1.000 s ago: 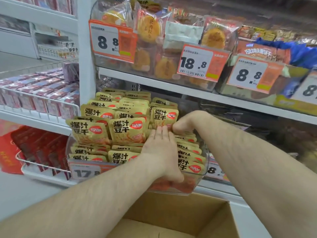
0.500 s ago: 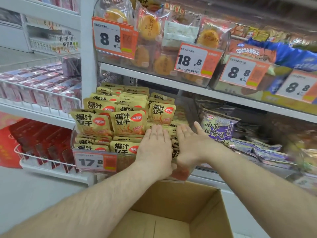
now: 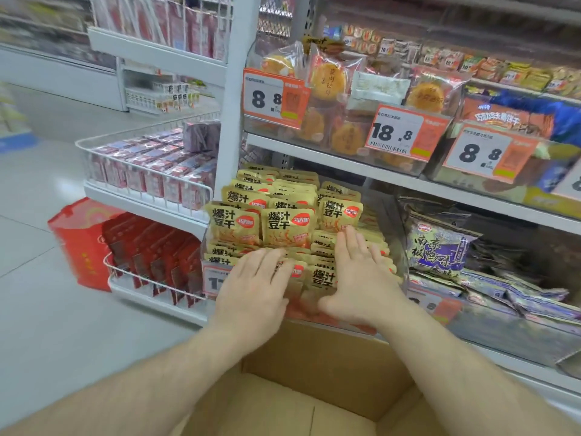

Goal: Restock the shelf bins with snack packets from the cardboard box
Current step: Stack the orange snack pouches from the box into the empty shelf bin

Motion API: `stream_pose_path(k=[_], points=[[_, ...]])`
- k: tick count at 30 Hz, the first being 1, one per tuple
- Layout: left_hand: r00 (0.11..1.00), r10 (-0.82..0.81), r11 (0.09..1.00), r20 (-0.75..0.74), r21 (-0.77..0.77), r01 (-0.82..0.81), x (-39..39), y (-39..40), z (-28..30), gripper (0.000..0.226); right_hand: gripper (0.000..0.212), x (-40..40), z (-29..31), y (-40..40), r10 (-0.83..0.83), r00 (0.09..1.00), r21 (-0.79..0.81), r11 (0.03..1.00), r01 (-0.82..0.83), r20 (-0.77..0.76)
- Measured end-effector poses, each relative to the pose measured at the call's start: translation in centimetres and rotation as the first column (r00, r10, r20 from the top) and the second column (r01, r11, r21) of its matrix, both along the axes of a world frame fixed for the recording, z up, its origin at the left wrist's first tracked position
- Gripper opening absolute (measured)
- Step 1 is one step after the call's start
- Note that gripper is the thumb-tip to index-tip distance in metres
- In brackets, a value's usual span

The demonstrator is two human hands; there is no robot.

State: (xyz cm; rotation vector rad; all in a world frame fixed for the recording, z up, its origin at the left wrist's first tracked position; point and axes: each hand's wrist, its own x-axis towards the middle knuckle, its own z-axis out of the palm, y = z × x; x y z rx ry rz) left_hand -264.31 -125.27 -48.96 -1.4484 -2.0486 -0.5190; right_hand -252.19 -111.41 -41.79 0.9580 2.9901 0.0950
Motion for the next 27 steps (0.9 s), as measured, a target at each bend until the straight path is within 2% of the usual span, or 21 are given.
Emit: stream_pose_path(k=[2, 4, 8, 11, 13, 15, 17, 19, 22, 27], points=[[0.995, 0.095, 0.994, 0.018, -0.050, -0.094, -1.9, -0.7, -0.6, 0.082, 0.122, -1.3, -0.8, -1.0, -0.015, 1.000, 0.062, 0.998, 0.016, -0.025], [0.994, 0.112, 0.991, 0.007, -0.074, -0.111, -3.0, -0.7, -1.4, 0.090, 0.119, -2.1, -2.2, -1.9, -0.028, 0.999, 0.121, 0.992, 0.031, -0.033], [0.997, 0.076, 0.997, -0.020, -0.008, -0.076, -4.0, -0.1, -2.2, 0.085, 0.106, -2.4, -3.7, -2.1, -0.015, 0.998, 0.195, 0.981, 0.026, -0.058], [0.999, 0.039, 0.999, -0.003, 0.008, -0.039, -4.2, -0.1, -1.7, 0.086, 0.106, -2.3, -3.3, -2.1, -0.040, 0.999, 0.182, 0.982, 0.045, -0.035], [0.999, 0.015, 0.999, -0.035, 0.043, -0.013, -4.5, -0.4, -1.4, 0.084, 0.109, -2.0, -3.3, -3.1, -0.050, 0.993, 0.179, 0.981, 0.070, -0.110], [0.997, 0.002, 0.994, -0.078, 0.108, 0.007, -5.3, -1.1, -1.3, 0.080, 0.106, -1.7, -3.9, -4.7, 0.048, 0.962, 0.270, 0.962, 0.028, -0.270], [0.993, 0.010, 0.990, -0.115, 0.138, 0.006, -6.2, -1.7, -1.5, 0.075, 0.095, -2.3, -5.3, -5.7, 0.183, 0.915, 0.332, 0.942, -0.058, -0.359], [0.988, 0.010, 0.992, -0.155, 0.124, 0.010, -6.7, -1.8, -1.6, 0.071, 0.084, -3.6, -6.7, -5.9, 0.258, 0.891, 0.374, 0.921, -0.110, -0.372], [0.985, 0.018, 0.992, -0.174, 0.127, 0.004, -6.6, -1.5, -1.5, 0.068, 0.052, -5.4, -8.1, -5.3, 0.316, 0.865, 0.472, 0.875, -0.107, -0.390], [0.994, 0.031, 0.991, -0.104, 0.131, -0.018, -6.0, -1.3, -1.3, 0.071, 0.051, -5.4, -8.0, -4.8, 0.333, 0.860, 0.449, 0.883, -0.139, -0.388]])
